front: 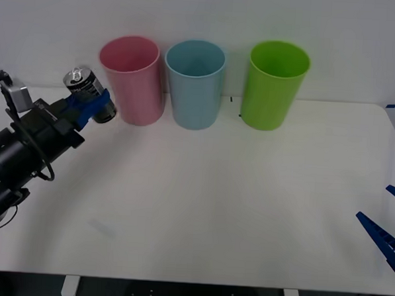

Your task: Grasp the object on the table and drop it into the matching bin: aluminum can to the light blue bin, PET bottle to the pink bin.

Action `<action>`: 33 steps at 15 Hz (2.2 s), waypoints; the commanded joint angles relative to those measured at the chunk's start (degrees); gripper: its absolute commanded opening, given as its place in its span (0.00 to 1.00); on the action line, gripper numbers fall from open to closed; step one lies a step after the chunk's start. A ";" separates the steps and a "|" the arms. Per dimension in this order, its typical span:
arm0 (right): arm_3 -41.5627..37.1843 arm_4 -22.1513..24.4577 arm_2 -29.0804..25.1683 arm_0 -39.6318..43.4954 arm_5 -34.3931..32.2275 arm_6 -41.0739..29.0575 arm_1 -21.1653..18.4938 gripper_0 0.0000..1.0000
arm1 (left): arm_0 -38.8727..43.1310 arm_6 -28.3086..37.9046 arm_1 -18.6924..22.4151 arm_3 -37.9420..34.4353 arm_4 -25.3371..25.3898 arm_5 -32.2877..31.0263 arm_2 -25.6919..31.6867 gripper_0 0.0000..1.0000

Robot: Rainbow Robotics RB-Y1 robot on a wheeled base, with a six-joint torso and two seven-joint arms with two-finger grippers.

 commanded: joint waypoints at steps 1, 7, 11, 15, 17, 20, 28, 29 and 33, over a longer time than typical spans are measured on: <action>0.00 0.00 0.00 0.00 0.00 0.00 0.00 1.00 | -1.66 1.04 0.04 -1.33 -0.09 3.35 -0.84 0.00; 0.00 0.00 0.00 0.00 0.00 0.00 0.00 1.00 | -8.78 10.18 0.04 -1.33 -7.03 10.12 -5.77 0.00; 0.00 0.00 0.00 0.00 0.00 0.00 0.00 1.00 | -17.05 12.03 0.04 5.62 -8.79 13.90 -10.07 0.00; 0.00 0.00 0.00 0.00 0.00 0.00 0.00 1.00 | -24.87 12.03 -0.40 13.35 -9.49 17.15 -12.89 0.00; 0.00 0.00 0.00 0.00 0.00 0.00 0.00 1.00 | -28.56 11.67 -1.71 17.48 -10.46 19.43 -13.94 0.00; 0.00 0.00 0.00 0.00 0.00 0.00 0.00 1.00 | -33.13 11.06 -4.35 22.76 -13.53 21.54 -13.94 0.00; 0.00 0.00 0.00 0.00 0.00 0.00 0.00 1.00 | -44.47 8.25 -11.82 37.26 -20.92 29.80 -13.85 0.00; 0.00 0.00 0.00 0.00 0.00 0.00 0.00 1.00 | -45.61 7.90 -12.44 39.10 -21.18 30.77 -13.94 0.00; 0.00 0.00 0.00 0.00 0.00 0.00 0.00 1.00 | -48.25 6.14 -15.25 42.44 -21.97 37.01 -13.85 0.00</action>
